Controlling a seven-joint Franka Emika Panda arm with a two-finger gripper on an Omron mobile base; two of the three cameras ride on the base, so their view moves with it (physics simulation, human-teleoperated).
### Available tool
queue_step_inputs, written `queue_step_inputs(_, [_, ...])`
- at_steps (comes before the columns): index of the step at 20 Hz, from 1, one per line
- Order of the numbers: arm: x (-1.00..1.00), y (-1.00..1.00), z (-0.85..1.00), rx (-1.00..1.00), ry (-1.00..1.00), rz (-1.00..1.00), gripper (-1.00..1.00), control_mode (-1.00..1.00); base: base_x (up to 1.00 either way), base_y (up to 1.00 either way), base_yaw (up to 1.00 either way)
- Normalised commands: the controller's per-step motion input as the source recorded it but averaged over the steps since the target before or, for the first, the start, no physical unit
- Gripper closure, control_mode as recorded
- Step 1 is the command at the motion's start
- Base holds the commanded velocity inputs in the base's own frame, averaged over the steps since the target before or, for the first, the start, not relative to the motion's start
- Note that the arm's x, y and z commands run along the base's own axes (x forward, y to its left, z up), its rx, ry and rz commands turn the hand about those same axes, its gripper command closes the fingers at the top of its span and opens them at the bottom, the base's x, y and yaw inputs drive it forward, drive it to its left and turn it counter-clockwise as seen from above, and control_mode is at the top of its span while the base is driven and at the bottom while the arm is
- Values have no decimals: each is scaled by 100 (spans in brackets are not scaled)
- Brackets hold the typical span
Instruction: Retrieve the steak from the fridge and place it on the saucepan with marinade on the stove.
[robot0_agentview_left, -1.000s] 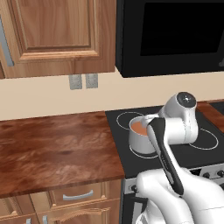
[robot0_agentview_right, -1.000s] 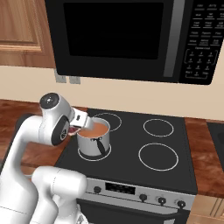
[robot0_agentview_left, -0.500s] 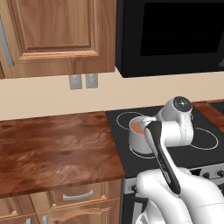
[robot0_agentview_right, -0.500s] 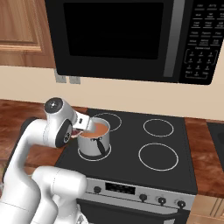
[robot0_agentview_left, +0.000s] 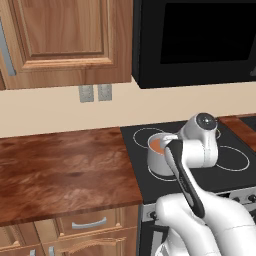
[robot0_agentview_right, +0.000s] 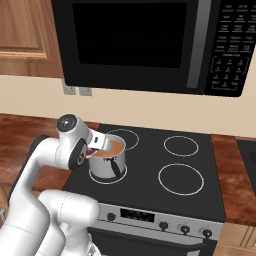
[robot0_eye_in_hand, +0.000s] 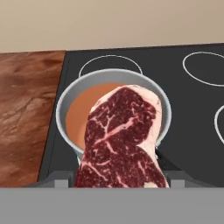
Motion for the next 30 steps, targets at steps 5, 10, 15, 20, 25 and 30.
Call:
queue_step_inputs(5, [4,0,-8,0,0,0,100,-100,0,0,0])
queue_step_inputs(10, [9,0,-9,0,0,0,100,-100,0,0,0])
queue_step_inputs(15, [16,0,-2,0,0,0,100,-100,0,0,0])
queue_step_inputs(20, [24,0,0,0,0,0,100,-100,0,0,0])
queue_step_inputs(25, [12,0,0,0,0,0,100,-100,0,0,0])
queue_step_inputs(30, [4,0,0,0,1,0,100,-100,0,0,0])
